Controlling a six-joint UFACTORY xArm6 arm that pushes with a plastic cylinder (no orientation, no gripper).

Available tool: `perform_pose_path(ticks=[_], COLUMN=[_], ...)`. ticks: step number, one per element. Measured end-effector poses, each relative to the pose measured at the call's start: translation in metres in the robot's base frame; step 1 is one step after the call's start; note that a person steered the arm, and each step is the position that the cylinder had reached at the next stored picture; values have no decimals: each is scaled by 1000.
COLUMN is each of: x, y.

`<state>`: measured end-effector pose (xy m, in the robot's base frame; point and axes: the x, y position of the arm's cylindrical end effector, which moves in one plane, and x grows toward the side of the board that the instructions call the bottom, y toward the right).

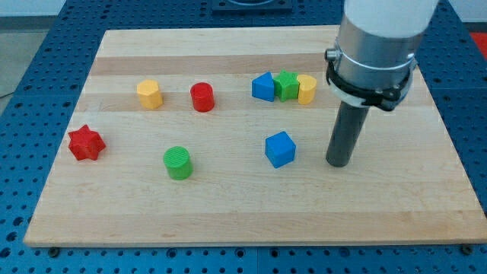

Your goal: Move your arm to the red circle

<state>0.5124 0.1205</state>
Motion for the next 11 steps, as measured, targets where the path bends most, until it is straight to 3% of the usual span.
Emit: perform_pose_path(ticks=[1, 2, 3, 4, 6, 9, 10, 11], x=[-10, -53, -68, -53, -94, -100, -113, -114], y=[-10, -50, -82, -69, -152, -288, -305, -275])
